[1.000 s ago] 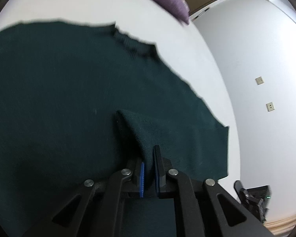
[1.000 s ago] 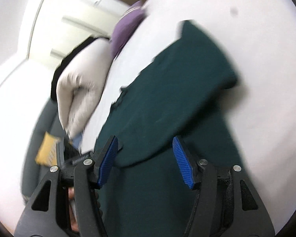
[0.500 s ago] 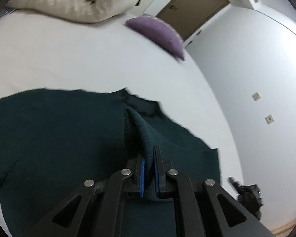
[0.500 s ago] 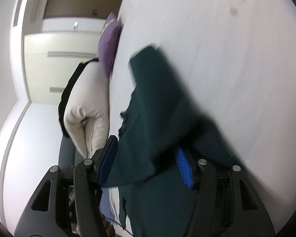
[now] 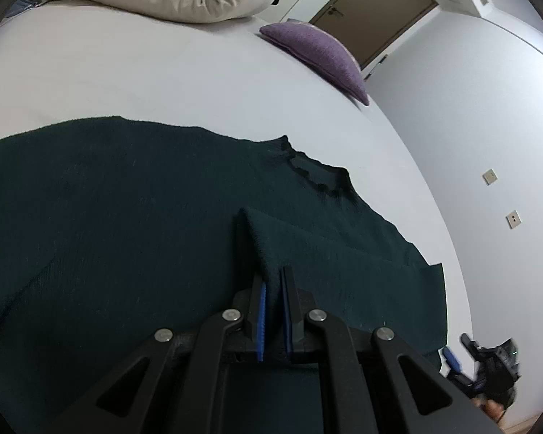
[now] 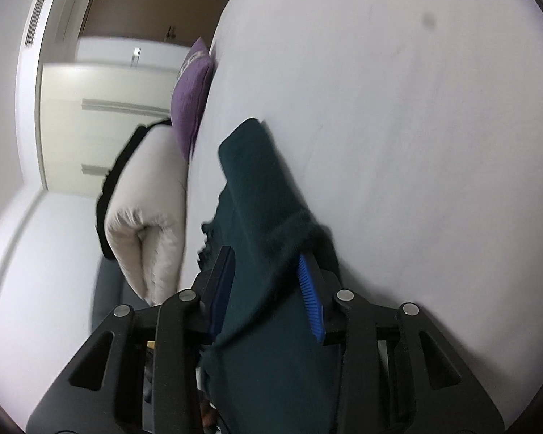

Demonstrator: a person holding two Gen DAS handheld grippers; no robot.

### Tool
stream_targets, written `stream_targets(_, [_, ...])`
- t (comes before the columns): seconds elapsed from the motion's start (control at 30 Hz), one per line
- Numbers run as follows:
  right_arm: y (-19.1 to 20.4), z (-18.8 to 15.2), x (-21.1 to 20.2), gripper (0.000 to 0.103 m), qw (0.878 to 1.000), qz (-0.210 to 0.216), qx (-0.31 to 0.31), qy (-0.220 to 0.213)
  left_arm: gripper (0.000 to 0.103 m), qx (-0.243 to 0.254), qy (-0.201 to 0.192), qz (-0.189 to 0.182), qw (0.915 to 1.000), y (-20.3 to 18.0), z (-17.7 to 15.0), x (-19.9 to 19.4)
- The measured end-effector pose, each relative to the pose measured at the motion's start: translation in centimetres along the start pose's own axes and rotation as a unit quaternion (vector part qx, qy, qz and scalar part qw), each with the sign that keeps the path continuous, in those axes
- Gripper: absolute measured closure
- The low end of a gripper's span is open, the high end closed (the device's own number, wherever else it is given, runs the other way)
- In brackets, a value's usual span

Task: Fold small clothes

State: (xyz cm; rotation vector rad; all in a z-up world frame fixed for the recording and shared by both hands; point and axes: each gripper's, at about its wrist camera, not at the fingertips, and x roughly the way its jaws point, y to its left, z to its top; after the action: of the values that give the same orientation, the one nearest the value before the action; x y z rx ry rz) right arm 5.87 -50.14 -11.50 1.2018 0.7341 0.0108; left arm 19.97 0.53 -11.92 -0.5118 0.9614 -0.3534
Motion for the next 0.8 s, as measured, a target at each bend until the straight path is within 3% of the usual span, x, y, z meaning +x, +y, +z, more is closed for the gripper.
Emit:
stream_targets(0.07, [1.0, 0.2, -1.3, 0.066, 1.0, -0.009, -0.028, -0.005, 0.095, 0.005, -0.006, -0.003, 1.0, -0.1, -0.1, 0.2])
stream_targets(0.2, [5.2, 2.5, -1.1, 0.066, 0.99, -0.07, -0.117, -0.024, 0.095, 0.018, -0.014, 0.0, 0.9997, -0.1, -0.3, 0.0])
stream_targets(0.27, [7.3, 4.1, 1.6, 0.066, 0.982, -0.091, -0.165, -0.008, 0.095, 0.018, -0.014, 0.006, 0.9997, -0.1, -0.4, 0.2])
stream_targets(0.37, [9.1, 5.8, 5.9, 0.066, 0.963, -0.162, -0.215, 0.0, 0.095, 0.012, -0.013, 0.006, 0.9998, 0.3, -0.6, 0.3])
stream_targets(0.5, [8.8, 7.6, 10.1, 0.069, 0.953, -0.196, -0.229, 0.019, 0.095, 0.019, -0.011, 0.009, 0.9997, 0.4, -0.2, 0.6])
stream_targets(0.6, [7.6, 8.3, 10.5, 0.093, 0.945, -0.223, -0.24, 0.002, 0.094, 0.035, -0.006, 0.017, 0.9992, 0.4, -0.4, 0.9])
stream_targets(0.67, [7.1, 8.7, 10.6, 0.096, 0.946, -0.22, -0.24, -0.005, 0.093, 0.037, -0.009, 0.015, 0.9992, 0.8, -0.7, 1.1])
stream_targets(0.73, [6.9, 8.6, 10.9, 0.098, 0.937, -0.23, -0.262, -0.019, 0.093, 0.037, -0.013, 0.012, 0.9992, 1.0, -0.9, 1.2])
stream_targets(0.8, [6.1, 9.0, 10.9, 0.099, 0.944, -0.216, -0.249, -0.025, 0.093, 0.041, -0.015, 0.015, 0.9989, 0.7, -0.9, 1.2])
